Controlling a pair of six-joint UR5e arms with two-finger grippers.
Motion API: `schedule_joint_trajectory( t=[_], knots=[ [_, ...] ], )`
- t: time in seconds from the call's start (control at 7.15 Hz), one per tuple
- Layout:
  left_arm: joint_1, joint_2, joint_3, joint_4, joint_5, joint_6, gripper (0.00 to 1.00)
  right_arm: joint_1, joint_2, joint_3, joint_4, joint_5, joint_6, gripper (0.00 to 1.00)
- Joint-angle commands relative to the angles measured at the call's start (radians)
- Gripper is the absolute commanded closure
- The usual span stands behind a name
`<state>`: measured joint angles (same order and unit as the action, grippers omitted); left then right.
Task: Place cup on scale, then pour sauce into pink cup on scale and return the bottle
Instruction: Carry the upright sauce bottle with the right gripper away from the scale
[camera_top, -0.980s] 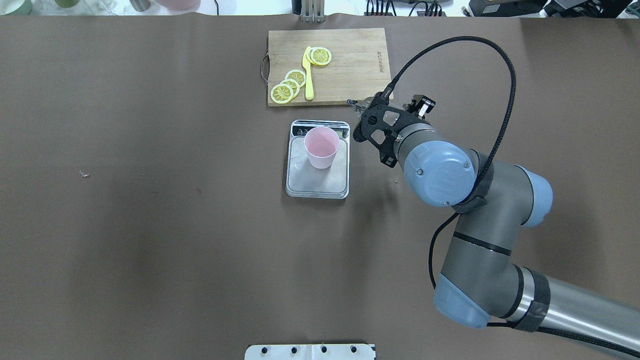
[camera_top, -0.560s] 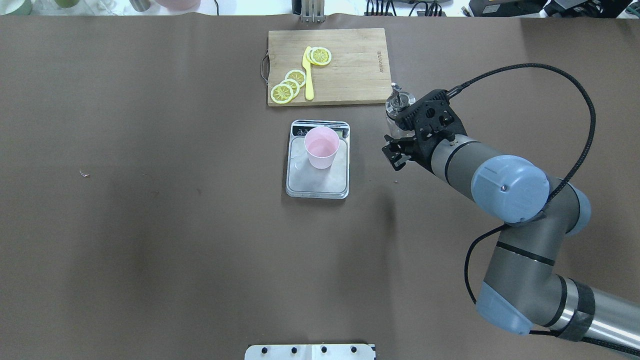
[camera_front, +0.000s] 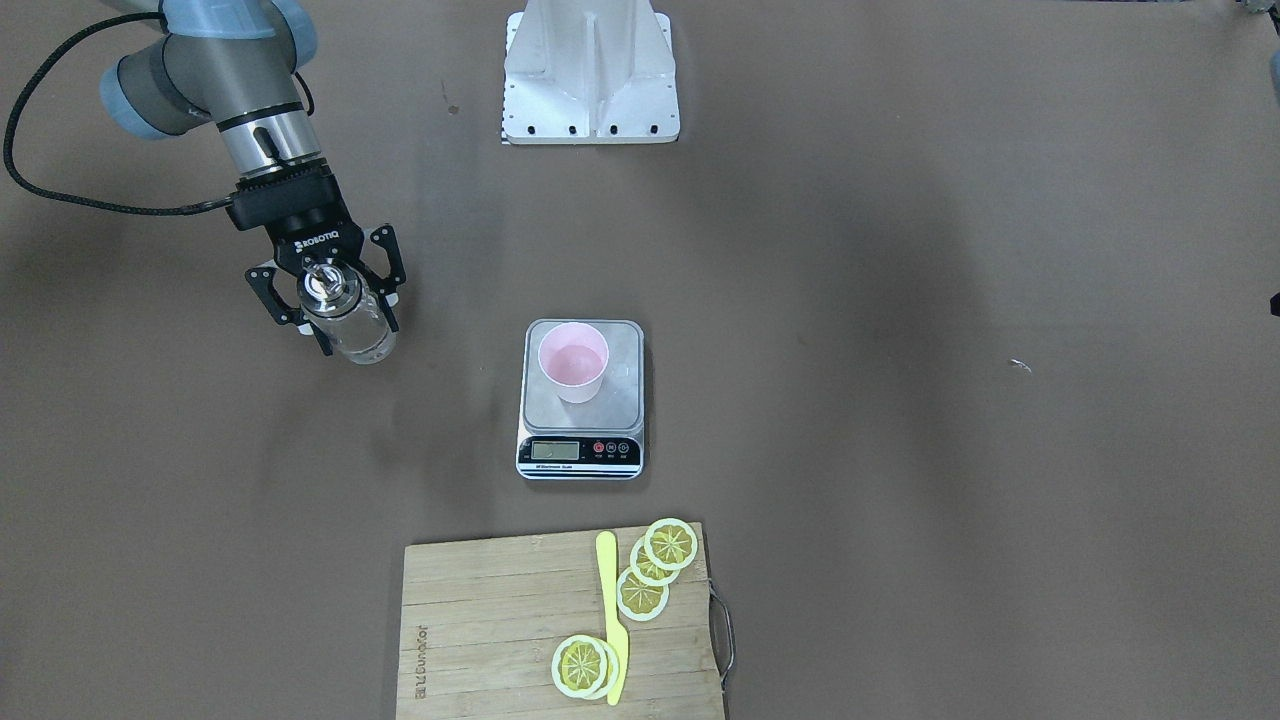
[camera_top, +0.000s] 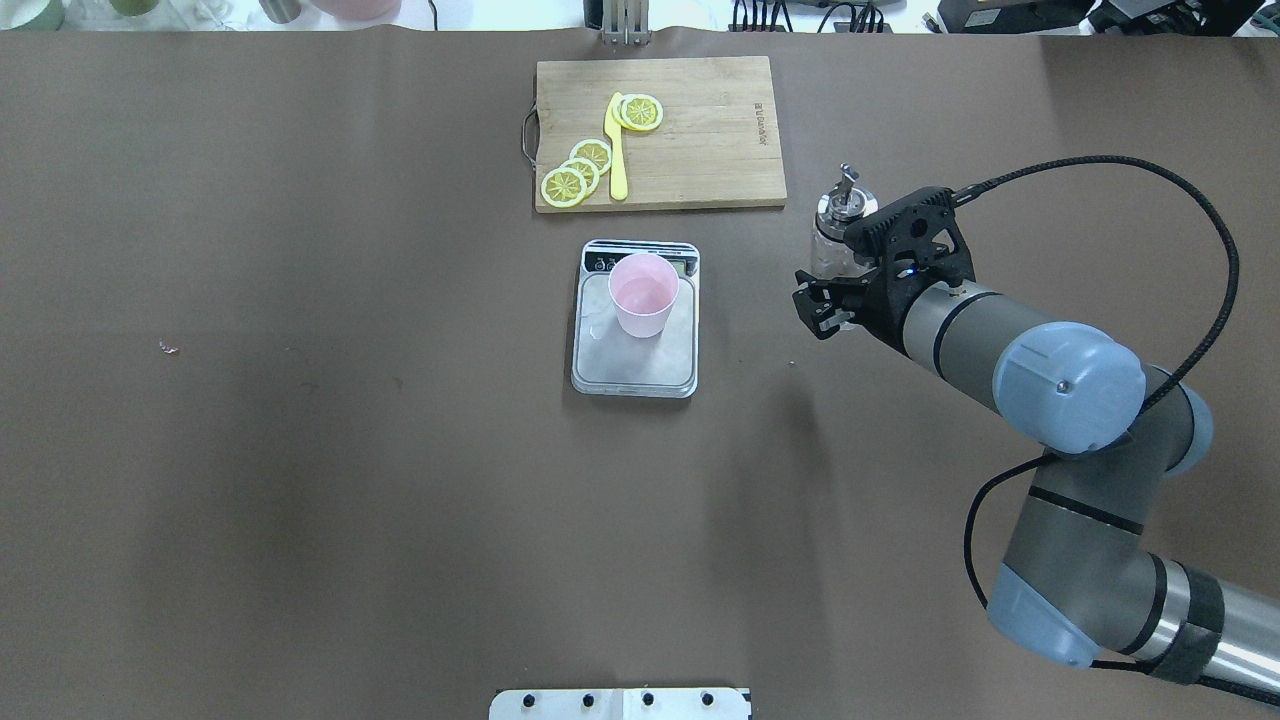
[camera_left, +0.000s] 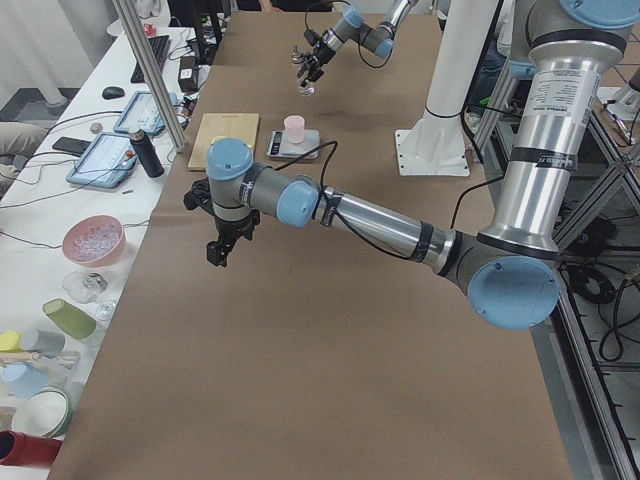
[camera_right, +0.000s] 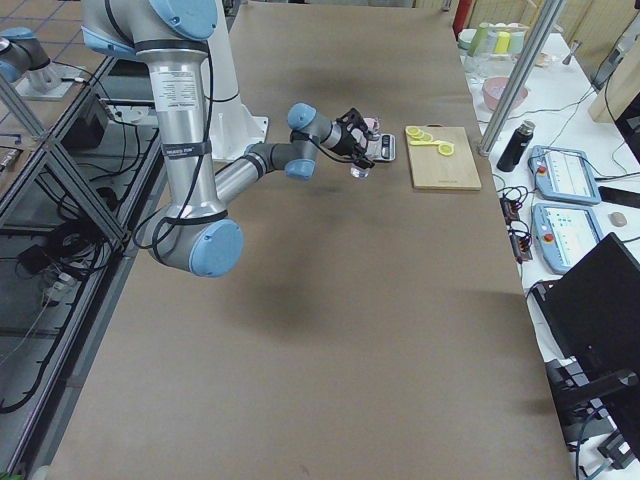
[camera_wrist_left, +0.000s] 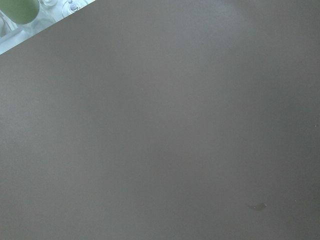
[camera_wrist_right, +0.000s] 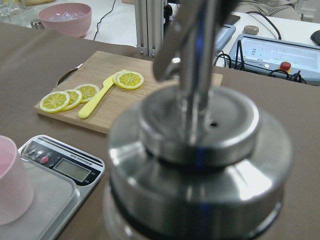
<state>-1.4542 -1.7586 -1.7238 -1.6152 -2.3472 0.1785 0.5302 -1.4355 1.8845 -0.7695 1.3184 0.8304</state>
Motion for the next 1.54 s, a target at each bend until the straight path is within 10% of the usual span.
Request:
schedule_joint_trajectory(
  t=[0.0,1.12,1.26,1.4],
  knots=[
    [0.0,-0.002,-0.002,0.0,0.002,-0.001,0.03,-0.003,-0.049,-0.107,0.183,-0.001,-0.003,0.86],
    [0.0,-0.001,-0.005,0.0,0.002,-0.005,0.03,-0.018,-0.046,-0.245,0.334,-0.019,-0.01,0.87],
    [0.0,-0.001,-0.005,0.0,0.002,-0.005,0.03,-0.018,-0.046,-0.24,0.332,-0.019,-0.011,0.81],
    [0.0,-0.001,-0.007,0.0,0.002,-0.005,0.03,-0.018,-0.048,-0.242,0.331,-0.021,-0.037,0.47]
  ],
)
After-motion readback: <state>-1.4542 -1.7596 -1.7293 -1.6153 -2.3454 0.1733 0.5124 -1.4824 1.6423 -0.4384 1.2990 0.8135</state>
